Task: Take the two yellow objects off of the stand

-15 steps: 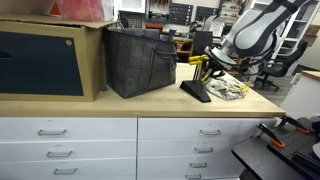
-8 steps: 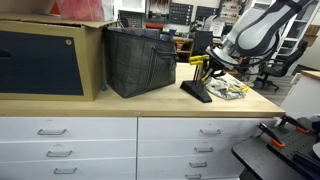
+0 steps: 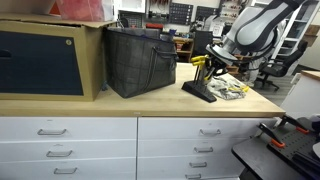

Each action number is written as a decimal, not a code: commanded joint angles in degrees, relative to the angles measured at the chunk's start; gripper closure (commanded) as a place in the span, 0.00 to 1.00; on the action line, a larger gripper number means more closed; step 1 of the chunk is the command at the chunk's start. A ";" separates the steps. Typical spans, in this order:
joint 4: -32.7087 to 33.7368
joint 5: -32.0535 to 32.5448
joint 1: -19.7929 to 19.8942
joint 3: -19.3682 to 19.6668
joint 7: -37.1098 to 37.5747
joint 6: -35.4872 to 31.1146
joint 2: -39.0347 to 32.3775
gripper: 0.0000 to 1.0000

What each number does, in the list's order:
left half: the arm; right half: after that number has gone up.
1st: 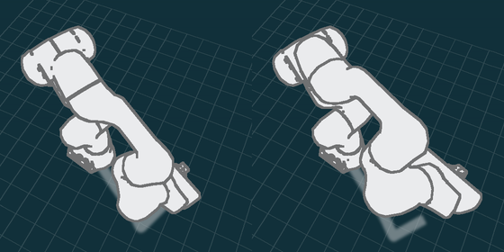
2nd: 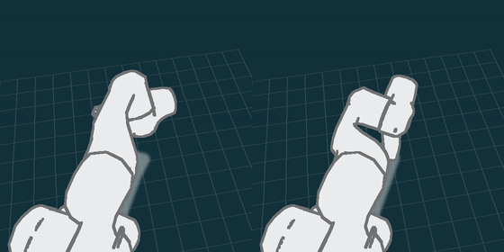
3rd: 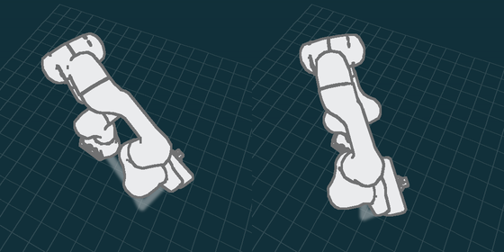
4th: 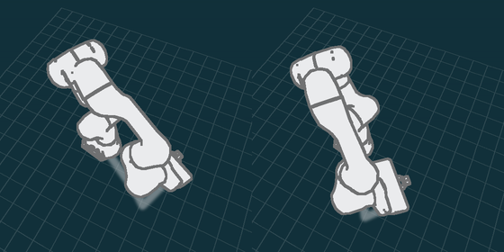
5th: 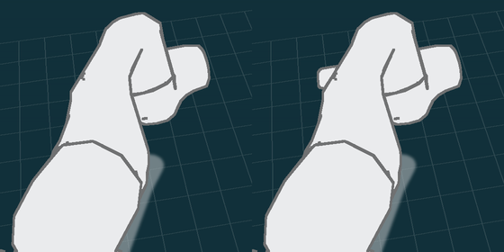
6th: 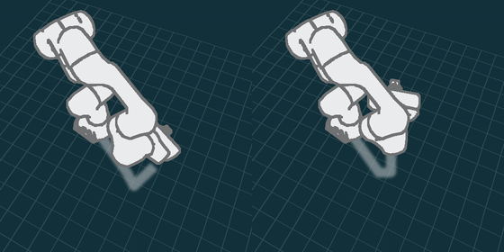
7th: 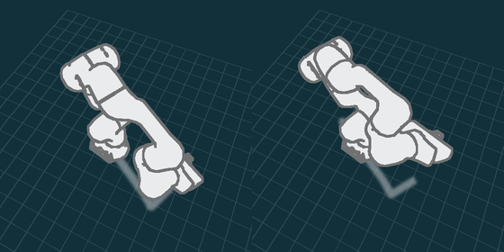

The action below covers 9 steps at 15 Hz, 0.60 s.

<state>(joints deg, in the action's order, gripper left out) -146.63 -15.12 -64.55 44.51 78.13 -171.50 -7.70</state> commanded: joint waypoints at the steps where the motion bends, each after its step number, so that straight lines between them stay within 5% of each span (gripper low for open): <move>1: 1.39 0.28 -0.81 1.70 3.89 5.17 2.29 0.96; 9: 1.04 7.80 -3.77 5.67 13.42 3.63 4.45 0.96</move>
<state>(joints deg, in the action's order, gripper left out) -144.96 -11.85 -65.88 47.44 86.48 -167.80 -6.19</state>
